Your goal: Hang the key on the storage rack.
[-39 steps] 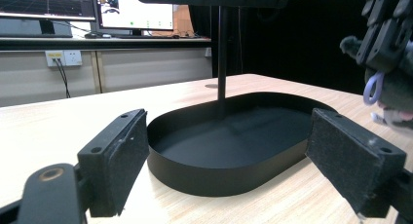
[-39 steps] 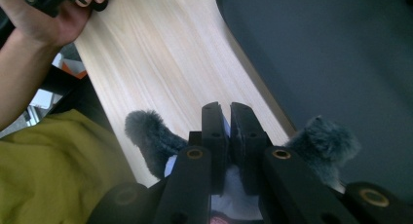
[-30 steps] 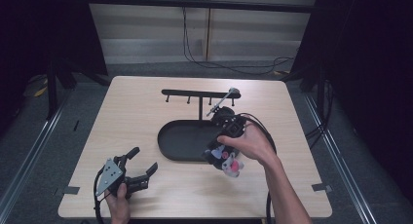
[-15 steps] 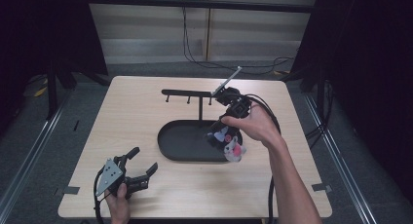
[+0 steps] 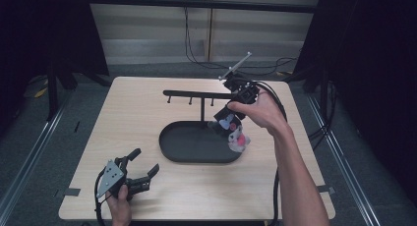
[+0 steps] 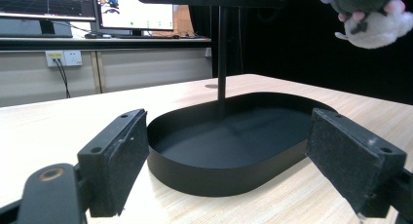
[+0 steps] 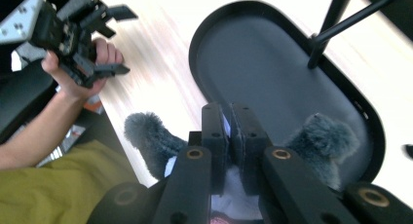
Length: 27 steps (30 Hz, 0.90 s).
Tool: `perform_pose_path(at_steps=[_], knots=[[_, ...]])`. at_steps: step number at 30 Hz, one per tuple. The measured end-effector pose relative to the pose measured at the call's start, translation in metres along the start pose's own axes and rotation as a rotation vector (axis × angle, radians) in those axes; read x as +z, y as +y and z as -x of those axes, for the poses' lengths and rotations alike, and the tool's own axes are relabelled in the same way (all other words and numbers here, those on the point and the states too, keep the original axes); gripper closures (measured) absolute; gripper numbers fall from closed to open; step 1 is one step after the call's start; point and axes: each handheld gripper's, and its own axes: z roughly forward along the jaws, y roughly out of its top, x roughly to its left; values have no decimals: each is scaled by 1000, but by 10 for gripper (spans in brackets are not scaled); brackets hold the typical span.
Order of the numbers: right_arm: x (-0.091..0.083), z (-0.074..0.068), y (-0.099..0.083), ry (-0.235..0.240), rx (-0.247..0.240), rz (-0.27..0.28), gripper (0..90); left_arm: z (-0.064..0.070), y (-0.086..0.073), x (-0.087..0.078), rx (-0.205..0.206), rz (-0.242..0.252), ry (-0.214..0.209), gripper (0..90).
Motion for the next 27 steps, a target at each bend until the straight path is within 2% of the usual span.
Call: perform_pose_path(at_steps=[5, 12, 16, 19, 24, 27], knots=[[-6, 9, 7, -9, 23, 4, 855, 0, 0, 0, 0, 0, -1, 154], [-6, 15, 22, -16, 39, 4, 855, 0, 0, 0, -2, 3, 0, 154], [-7, 18, 31, -33, 41, 37, 855, 1, 0, 1, -9, 8, 7, 154], [-1, 21, 37, -55, 59, 14, 855, 1, 0, 0, -6, 5, 4, 154], [3, 25, 42, -66, 68, 16, 855, 1, 0, 0, -2, 4, 2, 154], [4, 28, 43, -89, 78, 1, 855, 1, 0, 0, -11, 6, 3, 154]])
